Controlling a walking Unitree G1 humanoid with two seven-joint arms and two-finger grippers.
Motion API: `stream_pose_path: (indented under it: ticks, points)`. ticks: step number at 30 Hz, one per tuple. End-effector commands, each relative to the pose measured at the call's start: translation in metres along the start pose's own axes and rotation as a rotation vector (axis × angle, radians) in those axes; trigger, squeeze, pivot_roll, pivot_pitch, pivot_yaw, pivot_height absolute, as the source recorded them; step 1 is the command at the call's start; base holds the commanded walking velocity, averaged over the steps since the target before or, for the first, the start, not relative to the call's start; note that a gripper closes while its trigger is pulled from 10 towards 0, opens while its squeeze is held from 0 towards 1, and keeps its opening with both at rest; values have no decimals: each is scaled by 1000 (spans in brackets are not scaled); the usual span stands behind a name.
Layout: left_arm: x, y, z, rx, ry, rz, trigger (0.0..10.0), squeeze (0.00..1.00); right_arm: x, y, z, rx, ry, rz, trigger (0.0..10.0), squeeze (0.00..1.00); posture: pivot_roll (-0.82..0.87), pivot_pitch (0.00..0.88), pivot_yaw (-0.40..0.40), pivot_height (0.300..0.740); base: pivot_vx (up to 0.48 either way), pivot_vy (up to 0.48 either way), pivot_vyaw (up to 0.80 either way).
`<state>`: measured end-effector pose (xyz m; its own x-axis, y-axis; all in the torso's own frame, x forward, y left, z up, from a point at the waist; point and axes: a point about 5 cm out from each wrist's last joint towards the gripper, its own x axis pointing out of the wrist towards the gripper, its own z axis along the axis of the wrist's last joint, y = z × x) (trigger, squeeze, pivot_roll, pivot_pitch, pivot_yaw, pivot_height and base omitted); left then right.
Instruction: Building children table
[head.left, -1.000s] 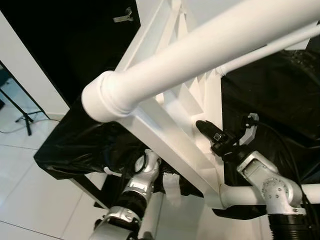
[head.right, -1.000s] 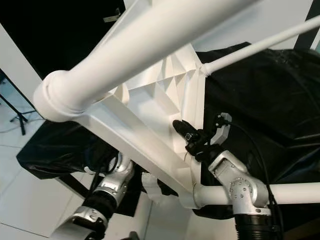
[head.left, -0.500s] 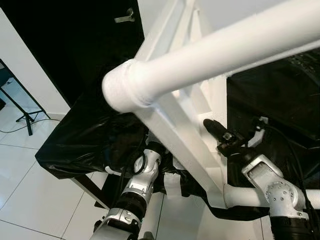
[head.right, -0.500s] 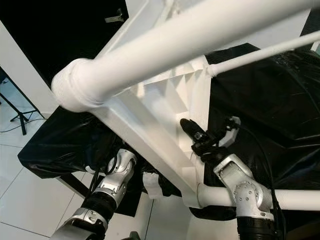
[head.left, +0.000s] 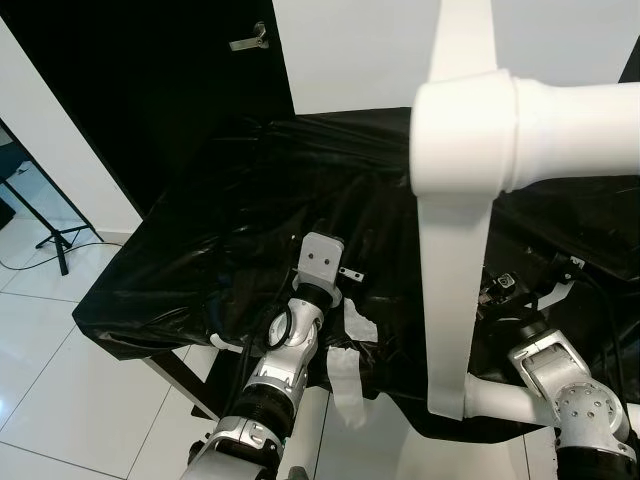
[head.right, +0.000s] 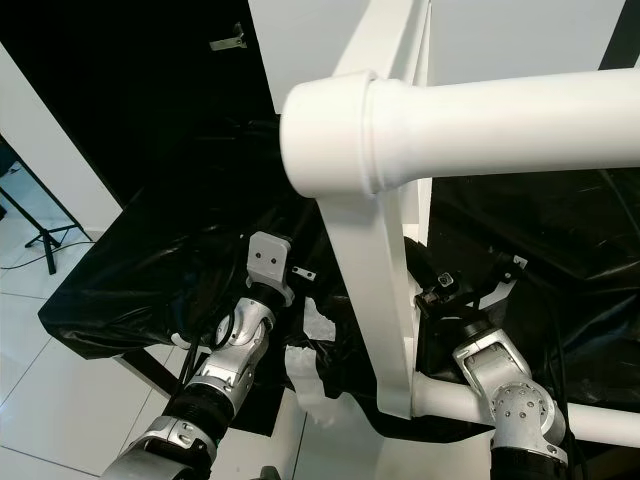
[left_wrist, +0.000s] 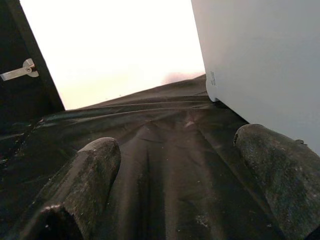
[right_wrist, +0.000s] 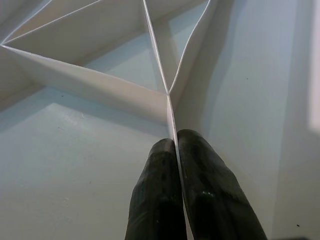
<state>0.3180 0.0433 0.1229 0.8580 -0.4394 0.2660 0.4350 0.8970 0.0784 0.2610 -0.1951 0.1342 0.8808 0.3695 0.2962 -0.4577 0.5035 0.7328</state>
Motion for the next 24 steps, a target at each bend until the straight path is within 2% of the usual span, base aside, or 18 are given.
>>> stream_pose_path:
  ticks: [1, 2, 3, 11, 15, 16, 18, 19, 24]
  points:
    - [-3, 3, -2, 7, 3, 5, 10000, 0, -12, -20, -4, 12, 16, -143, 118, 0, 78, 0, 120, 740, 0, 0, 0]
    - [-3, 3, -2, 7, 3, 6, 10000, 0, -12, -21, -4, 12, 19, -148, 4039, 0, 78, 0, 120, 740, 0, 0, 0]
    - [-3, 3, -2, 7, 4, 6, 10000, 0, -12, -22, -4, 10, 21, -153, 10000, 0, 78, 0, 119, 740, 0, 0, 0]
    - [-3, 3, -2, 10, 3, 5, 10000, 0, -13, -24, -3, -7, 21, -168, 10000, 0, 75, 0, 121, 740, 0, 0, 0]
    - [-3, 3, -2, 11, 2, 3, 10000, 0, -14, -22, -1, -51, 0, -173, 10000, 0, 72, 0, 124, 740, 0, 0, 0]
    - [-3, 3, -2, 12, 1, 2, 10000, 0, -15, -22, 0, -57, -15, -179, 10000, 1000, 71, 0, 125, 740, 0, 0, 0]
    - [-4, 3, -2, 13, 1, 1, 10000, 0, -17, -23, 1, -63, -30, -195, 10000, 1000, 70, 0, 126, 740, 0, 0, 0]
    - [-4, 2, -2, 13, 1, 0, 10000, 0, -19, -25, 1, -59, -39, -207, 0, 1000, 69, 0, 127, 740, 0, 0, 0]
    - [-3, 2, -1, 17, -2, -5, 10000, 0, -20, -28, 0, -49, -24, -207, 0, 1000, 70, 0, 128, 740, 0, 0, 0]
